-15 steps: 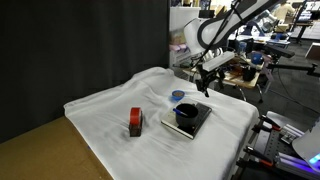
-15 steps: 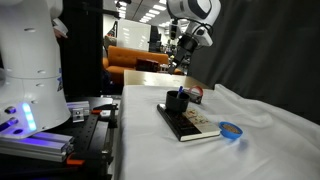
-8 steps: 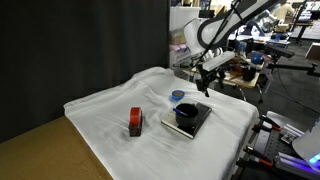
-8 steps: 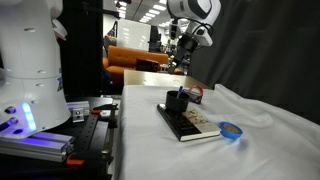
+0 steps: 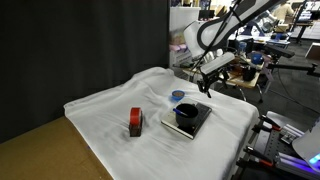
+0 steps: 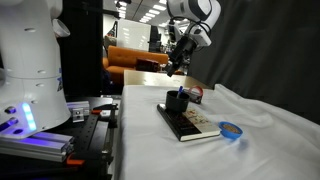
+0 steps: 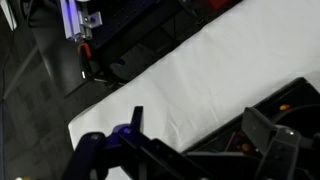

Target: Remove the black cup from the book and place it on the table

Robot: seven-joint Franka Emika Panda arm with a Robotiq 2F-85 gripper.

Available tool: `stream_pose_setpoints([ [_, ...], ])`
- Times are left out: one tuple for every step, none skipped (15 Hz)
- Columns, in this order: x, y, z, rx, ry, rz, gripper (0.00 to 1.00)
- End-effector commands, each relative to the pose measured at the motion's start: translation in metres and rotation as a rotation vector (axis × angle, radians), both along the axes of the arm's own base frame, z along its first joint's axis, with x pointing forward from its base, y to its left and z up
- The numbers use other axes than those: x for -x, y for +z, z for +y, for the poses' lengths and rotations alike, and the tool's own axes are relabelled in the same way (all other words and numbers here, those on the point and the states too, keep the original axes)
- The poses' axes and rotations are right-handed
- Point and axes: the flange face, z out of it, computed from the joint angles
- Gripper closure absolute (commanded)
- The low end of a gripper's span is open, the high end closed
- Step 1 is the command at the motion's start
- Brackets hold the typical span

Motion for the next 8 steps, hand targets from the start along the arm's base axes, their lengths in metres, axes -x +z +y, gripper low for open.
stream_pose_setpoints([
  [-0.0014, -0.0033, -0.0020, 0.148, -0.139, 0.007, 0.00],
  [-0.0013, -0.0048, -0.0025, 0.188, -0.181, 0.005, 0.00],
  [0.0021, -0.0040, -0.0029, 0.118, -0.120, -0.006, 0.00],
  [0.0025, -0.0049, -0.0024, 0.127, -0.129, -0.007, 0.00],
  [0.0025, -0.0049, -0.0022, 0.126, -0.128, -0.007, 0.00],
  [0.0025, -0.0049, -0.0022, 0.126, -0.128, -0.007, 0.00],
  [0.0025, -0.0050, -0.0022, 0.126, -0.128, -0.007, 0.00],
  [0.0025, -0.0050, -0.0022, 0.126, -0.128, -0.007, 0.00],
])
